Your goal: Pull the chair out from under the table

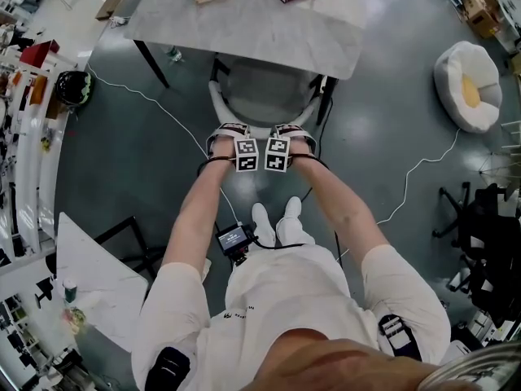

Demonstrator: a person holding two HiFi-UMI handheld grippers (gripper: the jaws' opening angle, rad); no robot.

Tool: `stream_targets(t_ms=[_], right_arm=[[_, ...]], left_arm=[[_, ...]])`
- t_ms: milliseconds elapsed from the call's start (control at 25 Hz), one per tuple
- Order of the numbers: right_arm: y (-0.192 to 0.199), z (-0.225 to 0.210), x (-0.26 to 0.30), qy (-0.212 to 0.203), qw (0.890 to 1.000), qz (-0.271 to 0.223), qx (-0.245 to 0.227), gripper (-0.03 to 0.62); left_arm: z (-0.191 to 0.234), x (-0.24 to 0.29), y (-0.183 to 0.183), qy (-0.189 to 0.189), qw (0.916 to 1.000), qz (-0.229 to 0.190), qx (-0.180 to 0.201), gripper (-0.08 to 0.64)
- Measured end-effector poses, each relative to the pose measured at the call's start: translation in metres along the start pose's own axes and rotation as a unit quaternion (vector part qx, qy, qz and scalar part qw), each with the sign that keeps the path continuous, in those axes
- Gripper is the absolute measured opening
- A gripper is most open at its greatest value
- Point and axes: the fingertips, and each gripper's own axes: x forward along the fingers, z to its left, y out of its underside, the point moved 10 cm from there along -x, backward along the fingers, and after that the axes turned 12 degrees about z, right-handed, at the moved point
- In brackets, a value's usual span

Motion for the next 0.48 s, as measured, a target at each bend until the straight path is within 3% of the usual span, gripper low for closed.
stream_targets(t_ms=[480], right_arm=[[-0.007, 0.038, -0.011, -0.006, 1.0, -0.003, 0.007, 0.08]], left_arm=[[-0.036, -0.013, 0.001, 0.009, 1.0, 0.001, -0.001, 0.074]])
